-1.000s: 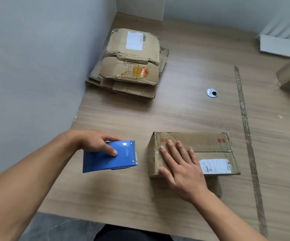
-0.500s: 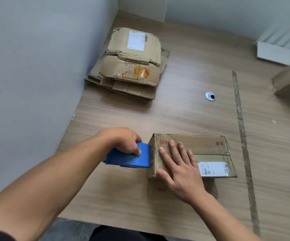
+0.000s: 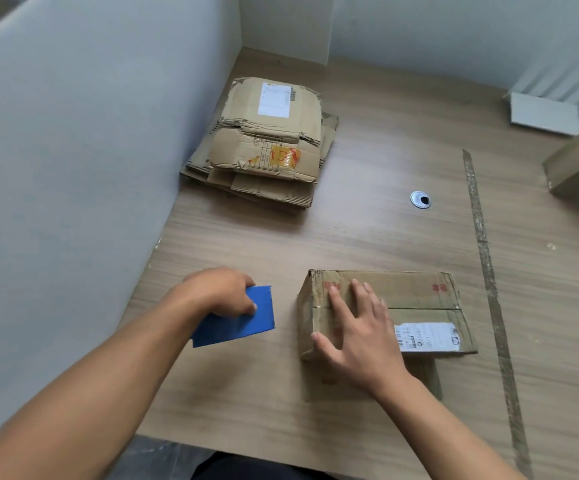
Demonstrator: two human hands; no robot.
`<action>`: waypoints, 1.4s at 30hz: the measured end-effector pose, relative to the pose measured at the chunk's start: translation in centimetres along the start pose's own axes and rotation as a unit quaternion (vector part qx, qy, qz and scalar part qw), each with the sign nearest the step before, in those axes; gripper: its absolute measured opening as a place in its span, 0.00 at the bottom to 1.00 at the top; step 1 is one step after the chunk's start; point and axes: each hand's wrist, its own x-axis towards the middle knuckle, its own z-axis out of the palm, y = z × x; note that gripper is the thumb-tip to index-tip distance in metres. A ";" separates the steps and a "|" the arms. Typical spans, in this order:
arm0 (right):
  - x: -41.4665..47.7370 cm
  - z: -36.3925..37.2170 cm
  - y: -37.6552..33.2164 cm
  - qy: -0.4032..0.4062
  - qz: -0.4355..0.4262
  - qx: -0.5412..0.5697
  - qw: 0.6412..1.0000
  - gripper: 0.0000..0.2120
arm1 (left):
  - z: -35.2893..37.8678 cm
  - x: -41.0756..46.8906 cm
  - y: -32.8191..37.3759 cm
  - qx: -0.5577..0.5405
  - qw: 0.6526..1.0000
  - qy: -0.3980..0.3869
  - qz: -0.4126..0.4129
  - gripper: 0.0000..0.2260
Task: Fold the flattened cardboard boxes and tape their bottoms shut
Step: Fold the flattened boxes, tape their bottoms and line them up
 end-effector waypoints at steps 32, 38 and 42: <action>-0.6 0.2 4.7 0.064 -0.123 -0.108 0.984 0.48 | 2.7 -2.9 0.4 -0.314 0.920 0.218 0.088 0.30; -0.4 -0.1 5.5 0.042 -0.164 -0.146 0.975 0.48 | 2.2 -3.6 0.8 -0.289 0.915 0.236 0.154 0.34; -0.1 -1.1 8.0 -0.004 -0.234 -0.147 0.961 0.46 | 2.5 -4.6 1.2 -0.213 0.911 0.287 0.205 0.33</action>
